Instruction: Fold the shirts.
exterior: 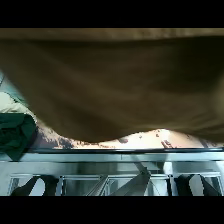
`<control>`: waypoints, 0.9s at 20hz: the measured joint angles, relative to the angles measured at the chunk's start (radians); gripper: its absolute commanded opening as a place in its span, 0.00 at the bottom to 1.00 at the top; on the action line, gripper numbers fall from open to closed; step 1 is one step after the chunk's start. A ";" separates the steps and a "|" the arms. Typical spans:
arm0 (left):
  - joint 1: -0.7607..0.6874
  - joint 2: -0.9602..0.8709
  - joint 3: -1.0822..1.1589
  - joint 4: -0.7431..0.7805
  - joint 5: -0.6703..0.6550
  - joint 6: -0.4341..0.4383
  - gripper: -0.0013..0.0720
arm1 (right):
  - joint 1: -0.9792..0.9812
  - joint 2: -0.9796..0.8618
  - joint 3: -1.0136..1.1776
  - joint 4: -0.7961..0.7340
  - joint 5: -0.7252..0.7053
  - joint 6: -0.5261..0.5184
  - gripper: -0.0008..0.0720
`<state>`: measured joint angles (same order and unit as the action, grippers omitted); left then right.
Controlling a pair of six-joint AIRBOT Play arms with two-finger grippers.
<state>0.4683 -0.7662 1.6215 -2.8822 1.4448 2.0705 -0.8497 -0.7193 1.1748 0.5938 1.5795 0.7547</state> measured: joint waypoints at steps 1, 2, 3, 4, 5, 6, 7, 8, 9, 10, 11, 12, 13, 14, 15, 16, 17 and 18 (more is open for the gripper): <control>0.047 0.028 0.040 0.012 -0.005 0.000 0.04 | 0.008 0.003 0.024 -0.040 -0.026 0.008 0.04; 0.075 0.036 0.065 0.029 -0.010 0.000 0.04 | 0.025 0.003 0.043 -0.106 -0.056 0.023 0.04; 0.089 0.032 0.079 0.048 -0.011 0.000 0.04 | 0.051 -0.002 0.054 -0.184 -0.086 0.041 0.03; 0.088 0.017 0.081 0.055 -0.011 -0.001 0.04 | 0.091 -0.012 0.058 -0.282 -0.117 0.061 0.04; 0.072 -0.007 0.069 0.059 -0.010 -0.002 0.04 | 0.136 -0.027 0.052 -0.367 -0.150 0.071 0.04; 0.042 -0.042 0.042 0.065 -0.007 -0.005 0.04 | 0.194 -0.047 0.037 -0.452 -0.194 0.082 0.04; 0.008 -0.082 0.008 0.089 -0.007 -0.003 0.04 | 0.253 -0.072 0.019 -0.520 -0.239 0.083 0.03; -0.034 -0.132 -0.036 0.115 -0.016 0.011 0.04 | 0.320 -0.108 -0.005 -0.590 -0.295 0.079 0.03; -0.076 -0.188 -0.082 0.150 -0.043 0.029 0.04 | 0.380 -0.152 -0.023 -0.644 -0.354 0.060 0.03; -0.111 -0.243 -0.122 0.174 -0.077 0.045 0.04 | 0.441 -0.212 -0.038 -0.692 -0.426 0.034 0.03; -0.142 -0.305 -0.160 0.202 -0.127 0.062 0.04 | 0.490 -0.275 -0.047 -0.724 -0.492 0.006 0.03; -0.166 -0.379 -0.194 0.228 -0.189 0.084 0.04 | 0.531 -0.352 -0.050 -0.747 -0.559 -0.023 0.03; -0.182 -0.453 -0.210 0.241 -0.237 0.104 0.04 | 0.558 -0.431 -0.044 -0.757 -0.610 -0.047 0.03; -0.196 -0.537 -0.209 0.246 -0.274 0.121 0.04 | 0.578 -0.517 -0.028 -0.759 -0.652 -0.069 0.03; -0.204 -0.625 -0.193 0.254 -0.295 0.134 0.07 | 0.591 -0.601 -0.002 -0.754 -0.678 -0.086 0.04; -0.209 -0.706 -0.167 0.261 -0.304 0.143 0.40 | 0.599 -0.676 0.026 -0.746 -0.692 -0.098 0.25; -0.210 -0.789 -0.130 0.260 -0.315 0.150 0.70 | 0.603 -0.746 0.056 -0.739 -0.723 -0.105 0.45; -0.209 -0.860 -0.091 0.239 -0.311 0.154 1.00 | 0.603 -0.799 0.082 -0.732 -0.731 -0.106 0.53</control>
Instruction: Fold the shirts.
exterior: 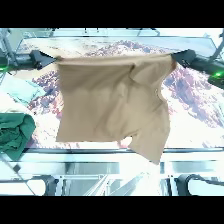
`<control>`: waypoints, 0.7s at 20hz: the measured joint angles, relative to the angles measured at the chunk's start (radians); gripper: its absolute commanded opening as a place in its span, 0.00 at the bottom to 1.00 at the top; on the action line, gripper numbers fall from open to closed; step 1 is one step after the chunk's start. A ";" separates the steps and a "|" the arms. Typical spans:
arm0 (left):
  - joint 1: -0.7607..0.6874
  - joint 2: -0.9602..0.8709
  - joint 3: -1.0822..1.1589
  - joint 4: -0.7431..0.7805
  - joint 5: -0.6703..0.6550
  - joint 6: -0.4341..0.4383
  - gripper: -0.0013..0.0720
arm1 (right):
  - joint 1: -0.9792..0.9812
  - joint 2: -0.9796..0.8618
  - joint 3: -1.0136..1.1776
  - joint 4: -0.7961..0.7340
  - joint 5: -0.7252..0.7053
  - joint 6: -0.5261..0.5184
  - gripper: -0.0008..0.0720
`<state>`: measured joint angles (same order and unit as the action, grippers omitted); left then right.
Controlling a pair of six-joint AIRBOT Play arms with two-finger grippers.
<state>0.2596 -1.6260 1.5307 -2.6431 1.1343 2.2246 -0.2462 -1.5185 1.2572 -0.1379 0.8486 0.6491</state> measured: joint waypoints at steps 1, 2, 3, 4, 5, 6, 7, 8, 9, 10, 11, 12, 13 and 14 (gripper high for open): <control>0.002 -0.068 0.045 -0.036 0.025 0.003 1.00 | 0.000 -0.042 0.022 0.007 0.013 0.001 0.53; 0.006 -0.119 0.089 -0.064 0.055 0.003 1.00 | -0.003 -0.068 0.037 0.008 0.036 0.008 0.53; 0.018 -0.163 0.136 -0.090 0.078 -0.003 1.00 | -0.017 -0.087 0.048 0.011 0.065 0.021 0.53; 0.034 -0.194 0.178 -0.102 0.098 -0.018 1.00 | -0.040 -0.098 0.056 0.006 0.077 0.043 0.53; 0.054 -0.219 0.217 -0.112 0.142 -0.039 1.00 | -0.069 -0.104 0.061 -0.016 0.124 0.075 0.53; 0.074 -0.235 0.250 -0.126 0.196 -0.056 1.00 | -0.097 -0.106 0.064 -0.044 0.178 0.108 0.53; 0.093 -0.245 0.271 -0.137 0.253 -0.078 1.00 | -0.130 -0.106 0.063 -0.084 0.250 0.150 0.53; 0.115 -0.253 0.279 -0.140 0.315 -0.104 1.00 | -0.163 -0.103 0.053 -0.128 0.315 0.191 0.53; 0.135 -0.255 0.270 -0.140 0.372 -0.127 1.00 | -0.198 -0.093 0.028 -0.182 0.376 0.233 0.53; 0.151 -0.250 0.245 -0.140 0.423 -0.143 1.00 | -0.224 -0.077 -0.010 -0.236 0.428 0.267 0.53; 0.164 -0.235 0.197 -0.143 0.473 -0.149 1.00 | -0.249 -0.052 -0.066 -0.289 0.476 0.294 0.53; 0.175 -0.216 0.141 -0.145 0.499 -0.149 1.00 | -0.271 -0.021 -0.136 -0.333 0.491 0.314 0.53; 0.189 -0.192 0.070 -0.146 0.519 -0.147 1.00 | -0.290 0.012 -0.212 -0.374 0.490 0.332 0.53; 0.203 -0.165 -0.006 -0.146 0.530 -0.134 0.97 | -0.307 0.045 -0.291 -0.408 0.483 0.353 0.53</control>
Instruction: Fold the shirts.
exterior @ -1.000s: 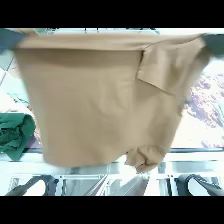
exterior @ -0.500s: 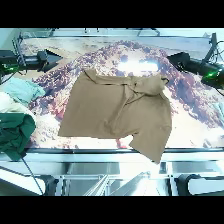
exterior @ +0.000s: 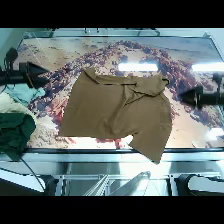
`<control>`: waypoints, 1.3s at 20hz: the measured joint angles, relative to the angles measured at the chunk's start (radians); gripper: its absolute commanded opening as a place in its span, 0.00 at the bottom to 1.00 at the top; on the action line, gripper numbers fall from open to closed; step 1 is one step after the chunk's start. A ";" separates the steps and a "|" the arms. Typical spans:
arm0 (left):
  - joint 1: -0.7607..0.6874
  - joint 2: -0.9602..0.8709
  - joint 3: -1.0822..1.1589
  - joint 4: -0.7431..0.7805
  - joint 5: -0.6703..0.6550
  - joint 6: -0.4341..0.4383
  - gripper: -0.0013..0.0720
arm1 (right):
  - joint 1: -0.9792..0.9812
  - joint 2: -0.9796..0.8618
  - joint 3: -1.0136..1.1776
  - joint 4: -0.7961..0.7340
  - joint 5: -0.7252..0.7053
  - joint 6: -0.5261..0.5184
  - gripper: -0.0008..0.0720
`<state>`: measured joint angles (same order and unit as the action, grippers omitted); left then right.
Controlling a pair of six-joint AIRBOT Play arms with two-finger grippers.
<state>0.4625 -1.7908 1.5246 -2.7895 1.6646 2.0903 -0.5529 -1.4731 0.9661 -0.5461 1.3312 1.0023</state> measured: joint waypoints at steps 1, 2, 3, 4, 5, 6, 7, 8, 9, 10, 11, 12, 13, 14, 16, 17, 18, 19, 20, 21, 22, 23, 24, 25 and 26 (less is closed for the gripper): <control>0.013 0.024 -0.069 0.000 0.009 0.014 0.98 | -0.014 0.036 -0.085 -0.026 -0.012 0.032 0.53; 0.027 0.047 -0.133 0.002 0.016 0.027 0.98 | -0.027 0.069 -0.167 -0.060 -0.030 0.069 0.53; 0.042 0.069 -0.195 0.010 0.019 0.039 0.98 | -0.036 0.097 -0.237 -0.096 -0.053 0.103 0.53; 0.057 0.089 -0.246 0.029 0.022 0.045 0.98 | -0.042 0.125 -0.303 -0.129 -0.071 0.132 0.53; 0.073 0.107 -0.293 0.051 0.023 0.051 0.98 | -0.046 0.148 -0.354 -0.160 -0.084 0.155 0.53; 0.087 0.123 -0.329 0.073 0.019 0.058 0.98 | -0.050 0.167 -0.394 -0.188 -0.101 0.175 0.53; 0.101 0.139 -0.363 0.093 0.012 0.060 0.98 | -0.052 0.185 -0.428 -0.212 -0.118 0.190 0.53; 0.114 0.153 -0.391 0.115 0.001 0.063 0.98 | -0.053 0.198 -0.453 -0.227 -0.127 0.204 0.53; 0.124 0.163 -0.412 0.136 -0.009 0.066 0.98 | -0.053 0.207 -0.472 -0.240 -0.135 0.212 0.53; 0.132 0.171 -0.428 0.160 -0.017 0.066 0.97 | -0.054 0.215 -0.486 -0.240 -0.140 0.220 0.54; 0.137 0.176 -0.439 0.183 -0.024 0.066 0.98 | -0.054 0.219 -0.497 -0.242 -0.143 0.224 0.53; 0.140 0.179 -0.447 0.204 -0.030 0.066 0.98 | -0.054 0.223 -0.509 -0.244 -0.145 0.226 0.53; 0.142 0.182 -0.452 0.219 -0.035 0.066 0.98 | -0.054 0.225 -0.518 -0.244 -0.149 0.224 0.53; 0.143 0.184 -0.457 0.230 -0.042 0.066 0.98 | -0.054 0.225 -0.530 -0.238 -0.155 0.209 0.53; 0.145 0.186 -0.462 0.253 -0.058 0.065 0.98 | -0.043 0.224 -0.555 -0.200 -0.166 0.172 0.53; 0.146 0.187 -0.463 0.262 -0.065 0.065 0.98 | -0.031 0.222 -0.566 -0.170 -0.179 0.149 0.53; 0.146 0.188 -0.464 0.267 -0.074 0.065 0.98 | -0.015 0.219 -0.575 -0.136 -0.194 0.126 0.53; 0.146 0.188 -0.465 0.271 -0.084 0.065 0.98 | 0.002 0.214 -0.580 -0.101 -0.210 0.103 0.53; 0.146 0.188 -0.465 0.275 -0.090 0.065 0.98 | 0.023 0.206 -0.584 -0.062 -0.230 0.080 0.53; 0.146 0.187 -0.466 0.277 -0.098 0.064 0.98 | 0.041 0.196 -0.587 -0.021 -0.247 0.058 0.53; 0.146 0.185 -0.466 0.280 -0.103 0.064 0.97 | 0.060 0.185 -0.589 0.019 -0.261 0.034 0.53; 0.147 0.181 -0.466 0.286 -0.108 0.064 0.97 | 0.076 0.173 -0.591 0.055 -0.270 0.012 0.53; 0.147 0.176 -0.466 0.298 -0.110 0.063 0.97 | 0.088 0.163 -0.592 0.084 -0.277 -0.006 0.53; 0.147 0.170 -0.466 0.317 -0.114 0.057 0.97 | 0.096 0.154 -0.593 0.106 -0.282 -0.020 0.53; 0.147 0.163 -0.466 0.342 -0.116 0.049 0.98 | 0.103 0.147 -0.593 0.122 -0.284 -0.031 0.53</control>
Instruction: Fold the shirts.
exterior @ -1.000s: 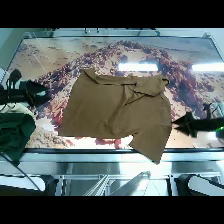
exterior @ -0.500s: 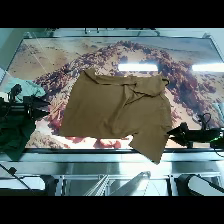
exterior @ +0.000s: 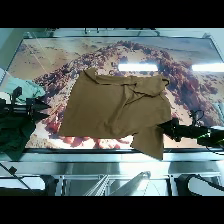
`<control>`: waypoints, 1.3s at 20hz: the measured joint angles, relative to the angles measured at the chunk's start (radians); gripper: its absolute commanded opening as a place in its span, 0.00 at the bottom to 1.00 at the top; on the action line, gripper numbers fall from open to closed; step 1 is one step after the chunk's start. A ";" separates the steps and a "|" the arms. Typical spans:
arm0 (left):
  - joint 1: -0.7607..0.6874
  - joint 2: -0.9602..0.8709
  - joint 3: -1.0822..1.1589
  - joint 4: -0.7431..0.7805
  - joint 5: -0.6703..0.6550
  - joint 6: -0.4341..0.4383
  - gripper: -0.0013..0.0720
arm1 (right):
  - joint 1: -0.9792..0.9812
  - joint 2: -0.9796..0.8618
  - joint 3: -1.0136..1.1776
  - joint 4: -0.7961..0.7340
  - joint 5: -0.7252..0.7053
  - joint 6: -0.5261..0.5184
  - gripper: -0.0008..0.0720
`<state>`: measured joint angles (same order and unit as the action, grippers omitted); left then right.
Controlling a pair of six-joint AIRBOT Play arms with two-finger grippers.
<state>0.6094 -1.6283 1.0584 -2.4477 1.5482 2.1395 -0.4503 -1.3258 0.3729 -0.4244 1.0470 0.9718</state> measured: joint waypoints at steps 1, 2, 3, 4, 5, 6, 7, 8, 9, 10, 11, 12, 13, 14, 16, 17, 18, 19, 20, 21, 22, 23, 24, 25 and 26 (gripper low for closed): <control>0.000 -0.008 0.000 0.024 -0.004 -0.007 0.97 | 0.005 -0.005 0.000 0.012 -0.002 -0.009 0.53; -0.001 -0.017 0.000 0.054 -0.010 -0.017 0.97 | 0.009 -0.008 -0.001 0.023 -0.005 -0.016 0.53; -0.004 -0.026 0.000 0.079 -0.020 -0.031 0.97 | 0.011 -0.011 -0.001 0.030 -0.006 -0.021 0.53; -0.010 -0.035 0.000 0.105 -0.029 -0.037 0.97 | 0.013 -0.013 -0.001 0.035 -0.006 -0.023 0.53; -0.022 -0.046 0.000 0.121 -0.034 -0.046 0.97 | 0.014 -0.014 -0.001 0.039 -0.007 -0.025 0.53; -0.036 -0.056 0.000 0.134 -0.039 -0.050 0.97 | 0.015 -0.014 -0.001 0.043 -0.007 -0.027 0.53; -0.055 -0.068 0.000 0.146 -0.043 -0.055 0.97 | 0.016 -0.015 -0.001 0.045 -0.006 -0.031 0.53; -0.077 -0.079 0.000 0.155 -0.044 -0.057 0.97 | 0.016 -0.016 -0.001 0.046 -0.006 -0.031 0.53; -0.102 -0.090 0.000 0.155 -0.037 -0.061 0.97 | 0.016 -0.016 -0.001 0.049 -0.005 -0.031 0.53; -0.129 -0.102 0.000 0.155 -0.027 -0.063 0.97 | 0.017 -0.016 -0.001 0.050 -0.004 -0.031 0.53; -0.154 -0.114 0.000 0.154 -0.014 -0.069 0.97 | 0.017 -0.016 -0.001 0.052 -0.002 -0.032 0.53; -0.183 -0.129 0.000 0.157 -0.003 -0.082 0.82 | 0.017 -0.016 -0.001 0.052 0.002 -0.035 0.53; -0.210 -0.142 0.000 0.172 0.006 -0.090 0.67 | 0.017 -0.016 -0.001 0.052 0.003 -0.035 0.53; -0.233 -0.156 0.000 0.192 0.014 -0.098 0.61 | 0.017 -0.016 -0.001 0.052 0.008 -0.035 0.53; -0.275 -0.176 0.000 0.229 0.037 -0.107 0.19 | 0.017 -0.017 -0.002 0.051 0.025 -0.039 0.49; -0.291 -0.180 0.001 0.253 0.042 -0.115 0.03 | 0.017 -0.018 -0.002 0.048 0.033 -0.041 0.49; -0.301 -0.182 0.003 0.259 0.057 -0.112 0.03 | 0.017 -0.018 -0.002 0.044 0.040 -0.043 0.38; -0.307 -0.181 0.007 0.266 0.062 -0.107 0.04 | 0.016 -0.018 -0.002 0.034 0.048 -0.048 0.19; -0.312 -0.177 0.013 0.277 0.065 -0.104 0.04 | 0.016 -0.018 -0.003 0.033 0.066 -0.052 0.12; -0.316 -0.171 0.023 0.282 0.060 -0.099 0.04 | 0.016 -0.017 -0.002 0.043 0.085 -0.060 0.05; -0.318 -0.160 0.033 0.282 0.073 -0.098 0.04 | 0.016 -0.017 -0.002 0.044 0.095 -0.067 0.04; -0.319 -0.149 0.045 0.278 0.081 -0.097 0.04 | 0.016 -0.017 -0.002 0.047 0.103 -0.073 0.03; -0.321 -0.141 0.056 0.276 0.084 -0.097 0.04 | 0.016 -0.017 -0.002 0.053 0.109 -0.077 0.03; -0.322 -0.130 0.068 0.269 0.092 -0.096 0.04 | 0.016 -0.014 -0.002 0.056 0.123 -0.084 0.03; -0.321 -0.119 0.080 0.251 0.106 -0.088 0.04 | 0.016 -0.010 0.000 0.065 0.144 -0.093 0.03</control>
<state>0.2886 -1.7470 1.1389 -2.1971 1.6539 2.0518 -0.4343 -1.3354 0.3725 -0.3592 1.1908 0.8783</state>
